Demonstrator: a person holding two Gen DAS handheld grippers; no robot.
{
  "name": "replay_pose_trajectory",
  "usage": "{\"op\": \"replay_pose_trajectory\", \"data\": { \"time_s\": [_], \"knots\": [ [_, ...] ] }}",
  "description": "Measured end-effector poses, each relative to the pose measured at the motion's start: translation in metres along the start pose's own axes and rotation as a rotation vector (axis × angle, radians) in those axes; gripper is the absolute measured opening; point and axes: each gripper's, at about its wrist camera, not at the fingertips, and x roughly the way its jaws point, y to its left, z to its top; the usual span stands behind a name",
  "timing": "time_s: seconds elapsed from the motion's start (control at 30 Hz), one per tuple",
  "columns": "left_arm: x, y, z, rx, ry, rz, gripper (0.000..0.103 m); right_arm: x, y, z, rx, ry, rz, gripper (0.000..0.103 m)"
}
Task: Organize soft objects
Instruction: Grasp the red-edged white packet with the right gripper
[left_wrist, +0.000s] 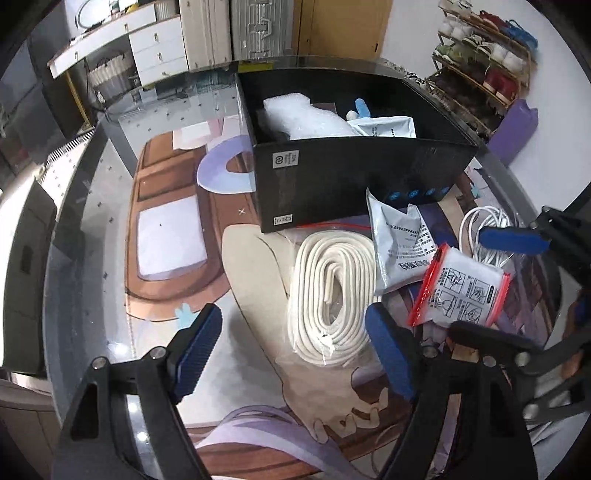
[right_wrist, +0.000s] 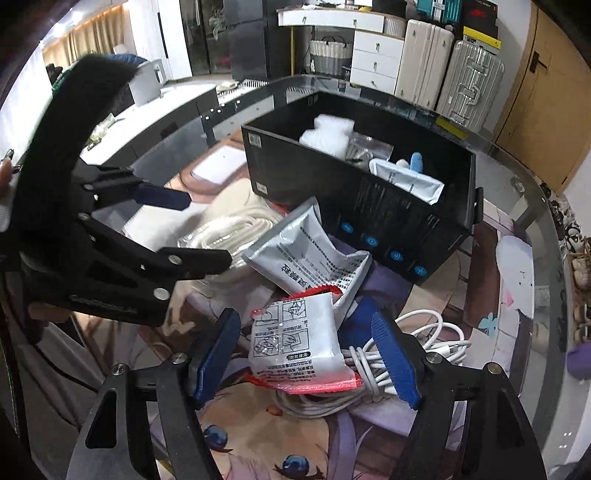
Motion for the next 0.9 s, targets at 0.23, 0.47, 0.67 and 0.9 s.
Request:
{"op": "replay_pose_trajectory", "data": {
  "time_s": [0.23, 0.47, 0.67, 0.9],
  "knots": [
    [0.003, -0.011, 0.001, 0.033, 0.002, 0.009, 0.081, 0.008, 0.003, 0.001, -0.039, 0.024, -0.031, 0.075],
    [0.015, -0.027, 0.002, 0.082, 0.019, 0.059, 0.080, 0.011, 0.006, -0.001, -0.070, 0.033, -0.068, 0.075],
    [0.009, -0.023, 0.000, 0.079, 0.024, 0.032, 0.048, 0.009, 0.006, -0.001, -0.061, 0.028, -0.060, 0.071],
    [0.002, -0.010, -0.008, 0.052, 0.034, 0.029, 0.037, 0.008, 0.009, -0.002, -0.077, 0.040, -0.056, 0.049]
  ]
}}
